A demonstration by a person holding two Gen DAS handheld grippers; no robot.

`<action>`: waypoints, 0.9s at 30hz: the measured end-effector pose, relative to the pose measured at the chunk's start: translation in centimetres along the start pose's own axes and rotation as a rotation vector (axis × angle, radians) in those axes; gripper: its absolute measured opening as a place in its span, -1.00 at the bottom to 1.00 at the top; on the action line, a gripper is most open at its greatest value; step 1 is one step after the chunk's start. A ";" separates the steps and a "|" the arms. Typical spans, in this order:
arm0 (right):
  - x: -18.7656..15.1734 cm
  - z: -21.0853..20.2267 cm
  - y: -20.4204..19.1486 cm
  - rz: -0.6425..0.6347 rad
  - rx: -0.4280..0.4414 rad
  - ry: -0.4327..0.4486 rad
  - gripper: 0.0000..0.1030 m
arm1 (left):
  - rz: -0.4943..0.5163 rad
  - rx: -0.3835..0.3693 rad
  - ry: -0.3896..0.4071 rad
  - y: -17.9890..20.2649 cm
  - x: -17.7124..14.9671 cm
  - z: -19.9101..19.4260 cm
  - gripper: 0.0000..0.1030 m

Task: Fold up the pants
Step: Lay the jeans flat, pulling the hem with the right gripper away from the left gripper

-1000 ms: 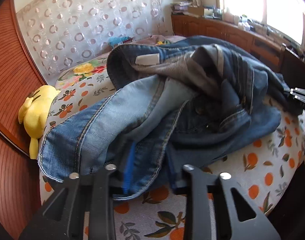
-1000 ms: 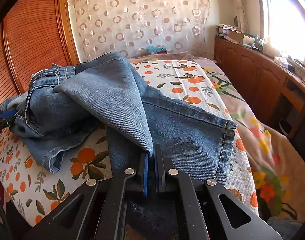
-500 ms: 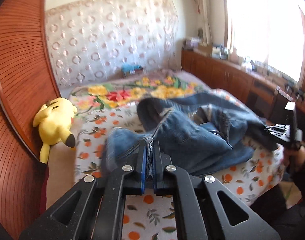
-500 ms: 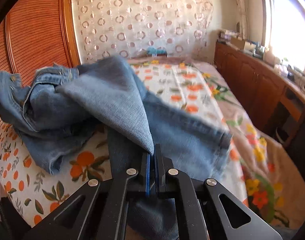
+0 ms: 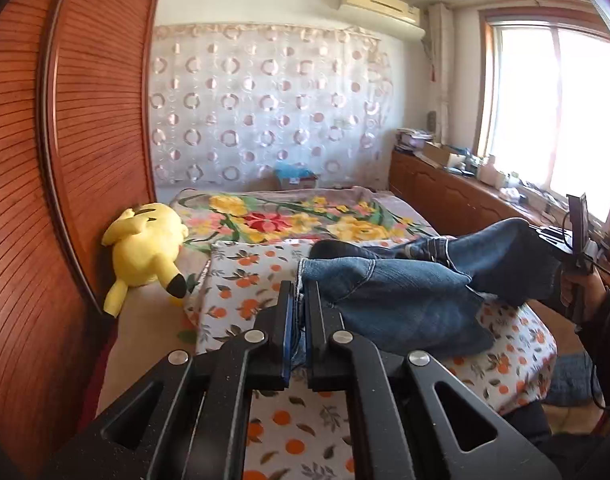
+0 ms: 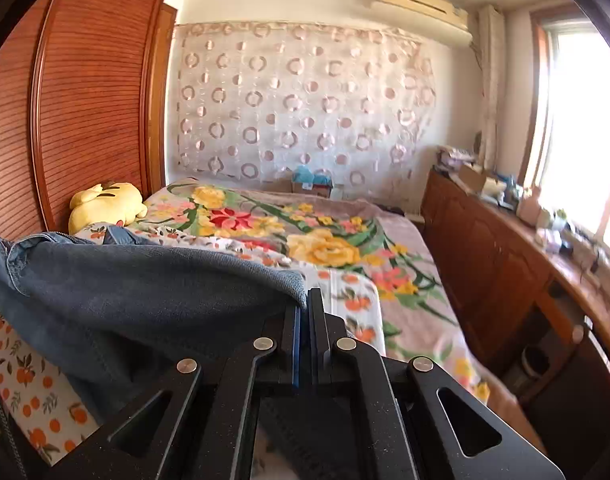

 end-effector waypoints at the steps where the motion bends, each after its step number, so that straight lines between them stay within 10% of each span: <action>1: 0.0 0.8 -0.4 -0.008 -0.002 -0.007 -0.95 | 0.000 0.013 -0.010 -0.4 -0.1 0.6 -0.89; 12: 5.6 9.6 -3.1 -0.016 -0.009 0.005 -0.95 | -0.053 0.086 -0.024 -5.0 2.1 5.8 -0.89; 27: -12.0 4.1 -5.3 -0.025 0.159 -0.225 -0.26 | -0.027 0.042 -0.090 -2.3 -1.1 8.1 -0.89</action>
Point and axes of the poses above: each gripper's, at about its wrist camera, not at the fingertips, and z roughly the way its jaws point, y to its right, x to its top, the point moved 10 cm from there along z, roughly the way its jaws point, and after that the axes turned 10 degrees about z, right-handed, at the moved point
